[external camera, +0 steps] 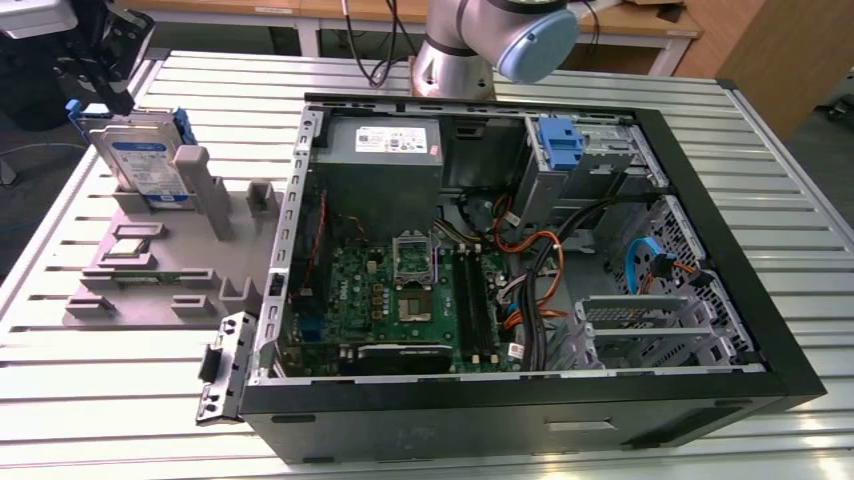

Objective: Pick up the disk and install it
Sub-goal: 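Reach for the disk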

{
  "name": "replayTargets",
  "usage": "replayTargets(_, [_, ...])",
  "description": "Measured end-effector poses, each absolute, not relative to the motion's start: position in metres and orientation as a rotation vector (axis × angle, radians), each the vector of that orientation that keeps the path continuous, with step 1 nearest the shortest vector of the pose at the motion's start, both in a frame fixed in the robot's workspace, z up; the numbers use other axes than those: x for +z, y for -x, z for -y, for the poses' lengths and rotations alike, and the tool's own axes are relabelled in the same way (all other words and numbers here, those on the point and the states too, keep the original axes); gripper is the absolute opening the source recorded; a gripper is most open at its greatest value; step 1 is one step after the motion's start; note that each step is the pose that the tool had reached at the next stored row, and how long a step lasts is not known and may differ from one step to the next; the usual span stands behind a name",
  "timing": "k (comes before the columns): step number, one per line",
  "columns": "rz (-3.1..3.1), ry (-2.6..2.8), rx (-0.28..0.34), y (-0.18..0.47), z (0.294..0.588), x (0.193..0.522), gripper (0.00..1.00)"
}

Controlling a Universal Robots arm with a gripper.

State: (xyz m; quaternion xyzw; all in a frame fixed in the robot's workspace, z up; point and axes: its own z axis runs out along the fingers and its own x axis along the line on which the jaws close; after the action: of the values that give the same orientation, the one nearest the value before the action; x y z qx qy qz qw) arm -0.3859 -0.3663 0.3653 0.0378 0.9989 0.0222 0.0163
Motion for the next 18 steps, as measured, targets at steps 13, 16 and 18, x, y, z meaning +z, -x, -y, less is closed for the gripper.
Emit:
replayTargets(13, [-3.106,-0.117,0.071,0.3864,0.3664,0.3646,0.11])
replayTargets(16, [-3.106,-0.118,0.071,0.389,0.3662,0.3631,0.11])
replayTargets(18, [-3.106,-0.118,0.071,0.3914,0.3662,0.3616,0.11])
